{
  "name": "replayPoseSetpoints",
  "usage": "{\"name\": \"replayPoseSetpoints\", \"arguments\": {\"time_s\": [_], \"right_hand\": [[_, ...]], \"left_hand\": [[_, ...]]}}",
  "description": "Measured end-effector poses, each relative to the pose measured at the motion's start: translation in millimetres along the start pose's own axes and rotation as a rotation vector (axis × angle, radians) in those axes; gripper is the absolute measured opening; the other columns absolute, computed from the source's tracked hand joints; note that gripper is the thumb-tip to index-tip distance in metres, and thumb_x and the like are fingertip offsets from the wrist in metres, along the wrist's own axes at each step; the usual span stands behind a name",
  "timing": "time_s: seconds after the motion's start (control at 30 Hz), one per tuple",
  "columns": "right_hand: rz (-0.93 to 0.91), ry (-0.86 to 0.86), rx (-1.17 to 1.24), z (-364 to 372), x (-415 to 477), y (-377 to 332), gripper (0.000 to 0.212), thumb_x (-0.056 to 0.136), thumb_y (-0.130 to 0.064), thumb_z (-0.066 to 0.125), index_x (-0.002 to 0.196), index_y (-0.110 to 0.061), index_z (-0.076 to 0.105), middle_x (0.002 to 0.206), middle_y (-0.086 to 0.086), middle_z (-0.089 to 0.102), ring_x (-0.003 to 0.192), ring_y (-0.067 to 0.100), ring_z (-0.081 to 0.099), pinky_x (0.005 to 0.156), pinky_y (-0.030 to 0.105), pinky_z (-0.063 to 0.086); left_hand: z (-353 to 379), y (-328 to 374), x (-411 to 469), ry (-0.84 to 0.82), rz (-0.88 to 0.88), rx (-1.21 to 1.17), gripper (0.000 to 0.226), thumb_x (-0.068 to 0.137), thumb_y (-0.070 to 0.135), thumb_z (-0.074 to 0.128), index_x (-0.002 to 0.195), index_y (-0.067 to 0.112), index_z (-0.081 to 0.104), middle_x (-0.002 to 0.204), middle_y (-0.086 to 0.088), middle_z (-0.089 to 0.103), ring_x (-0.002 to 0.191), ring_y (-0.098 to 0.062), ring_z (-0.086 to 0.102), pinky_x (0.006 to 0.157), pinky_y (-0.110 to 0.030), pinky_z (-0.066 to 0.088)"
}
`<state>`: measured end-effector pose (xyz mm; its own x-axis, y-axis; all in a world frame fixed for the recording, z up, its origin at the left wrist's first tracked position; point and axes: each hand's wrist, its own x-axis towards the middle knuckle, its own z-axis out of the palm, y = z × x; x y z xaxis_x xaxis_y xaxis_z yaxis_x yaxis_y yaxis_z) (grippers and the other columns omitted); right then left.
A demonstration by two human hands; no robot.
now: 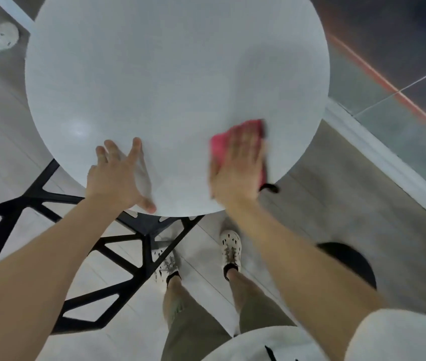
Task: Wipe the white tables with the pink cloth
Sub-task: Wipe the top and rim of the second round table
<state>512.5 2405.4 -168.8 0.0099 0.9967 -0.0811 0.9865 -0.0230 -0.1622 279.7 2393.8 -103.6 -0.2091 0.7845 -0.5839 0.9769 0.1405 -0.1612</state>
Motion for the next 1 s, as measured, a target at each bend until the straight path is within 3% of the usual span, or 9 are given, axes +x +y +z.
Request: {"name": "replayPoseSetpoints", "arguments": {"time_s": [0.13, 0.3, 0.37, 0.47, 0.53, 0.6, 0.77, 0.87, 1.0], "right_hand": [[-0.406, -0.162, 0.07, 13, -60, -91, 0.073, 0.116, -0.048, 0.021, 0.172, -0.004, 0.011, 0.179, 0.025, -0.001, 0.167, 0.039, -0.01, 0.133, 0.06, 0.003], [-0.744, -0.103, -0.001, 5, -14, 7, 0.068, 0.114, -0.055, 0.035, 0.172, -0.019, 0.03, 0.181, 0.008, 0.018, 0.169, 0.027, 0.007, 0.135, 0.056, 0.011], [-0.617, -0.069, -0.021, -4, 36, 54, 0.069, 0.113, -0.057, 0.035, 0.171, -0.02, 0.032, 0.18, 0.005, 0.02, 0.169, 0.023, 0.008, 0.135, 0.055, 0.013], [-0.206, 0.007, -0.038, -12, 115, 80, 0.072, 0.113, -0.058, 0.024, 0.173, -0.018, 0.023, 0.181, 0.008, 0.015, 0.169, 0.025, 0.007, 0.135, 0.055, 0.009], [0.088, 0.05, 0.003, -7, 137, 53, 0.075, 0.112, -0.056, 0.02, 0.172, -0.011, 0.021, 0.18, 0.015, 0.016, 0.168, 0.031, 0.01, 0.134, 0.058, 0.01], [0.189, 0.084, 0.036, 0, 123, -5, 0.077, 0.111, -0.052, 0.02, 0.171, -0.003, 0.02, 0.179, 0.023, 0.015, 0.168, 0.037, 0.009, 0.133, 0.06, 0.009], [-0.41, -0.089, -0.001, 21, -4, -103, 0.073, 0.115, -0.048, 0.02, 0.172, -0.004, 0.011, 0.18, 0.024, 0.0, 0.168, 0.037, -0.007, 0.133, 0.061, 0.004], [-0.663, -0.125, 0.041, 19, -33, -65, 0.069, 0.115, -0.049, 0.033, 0.172, -0.011, 0.026, 0.181, 0.014, 0.011, 0.169, 0.03, -0.001, 0.134, 0.058, 0.009], [-0.755, -0.105, -0.03, 3, -5, 14, 0.07, 0.112, -0.055, 0.043, 0.172, -0.021, 0.03, 0.182, 0.004, 0.015, 0.169, 0.021, 0.004, 0.135, 0.055, 0.014]], "left_hand": [[2, -2, 0, 0.024, 0.022, 0.016, 0.173, 0.05, 0.08, 0.095, 0.166, 0.036, -0.026, 0.176, -0.031, -0.006, 0.166, -0.047, 0.0, 0.114, -0.061, 0.05], [-4, 0, -3, -0.016, 0.02, 0.007, 0.182, 0.041, 0.082, 0.095, 0.164, 0.037, -0.031, 0.176, -0.029, -0.009, 0.166, -0.046, -0.005, 0.117, -0.059, 0.046], [-4, -2, -2, -0.015, 0.018, 0.001, 0.181, 0.042, 0.081, 0.096, 0.163, 0.038, -0.032, 0.177, -0.028, -0.01, 0.167, -0.044, -0.006, 0.118, -0.058, 0.045], [2, -4, -2, 0.011, 0.008, -0.02, 0.179, 0.044, 0.08, 0.096, 0.164, 0.04, -0.03, 0.177, -0.025, -0.011, 0.167, -0.044, -0.005, 0.118, -0.058, 0.046], [4, -6, -2, 0.014, 0.014, -0.018, 0.179, 0.042, 0.081, 0.096, 0.164, 0.041, -0.029, 0.177, -0.024, -0.011, 0.167, -0.044, -0.005, 0.117, -0.057, 0.046], [3, -6, -1, 0.016, 0.024, -0.014, 0.18, 0.041, 0.081, 0.096, 0.165, 0.04, -0.028, 0.177, -0.025, -0.01, 0.167, -0.044, -0.004, 0.116, -0.057, 0.046], [1, -6, -4, 0.041, 0.025, -0.03, 0.177, 0.043, 0.078, 0.097, 0.167, 0.038, -0.023, 0.176, -0.028, -0.008, 0.166, -0.047, -0.002, 0.118, -0.058, 0.044], [3, -6, -5, 0.043, 0.049, -0.051, 0.176, 0.043, 0.077, 0.098, 0.167, 0.037, -0.02, 0.175, -0.03, -0.006, 0.165, -0.049, 0.001, 0.119, -0.059, 0.044], [2, -7, -4, 0.047, 0.044, -0.022, 0.178, 0.042, 0.082, 0.095, 0.165, 0.037, -0.025, 0.174, -0.028, -0.004, 0.165, -0.048, 0.003, 0.117, -0.055, 0.047]]}}
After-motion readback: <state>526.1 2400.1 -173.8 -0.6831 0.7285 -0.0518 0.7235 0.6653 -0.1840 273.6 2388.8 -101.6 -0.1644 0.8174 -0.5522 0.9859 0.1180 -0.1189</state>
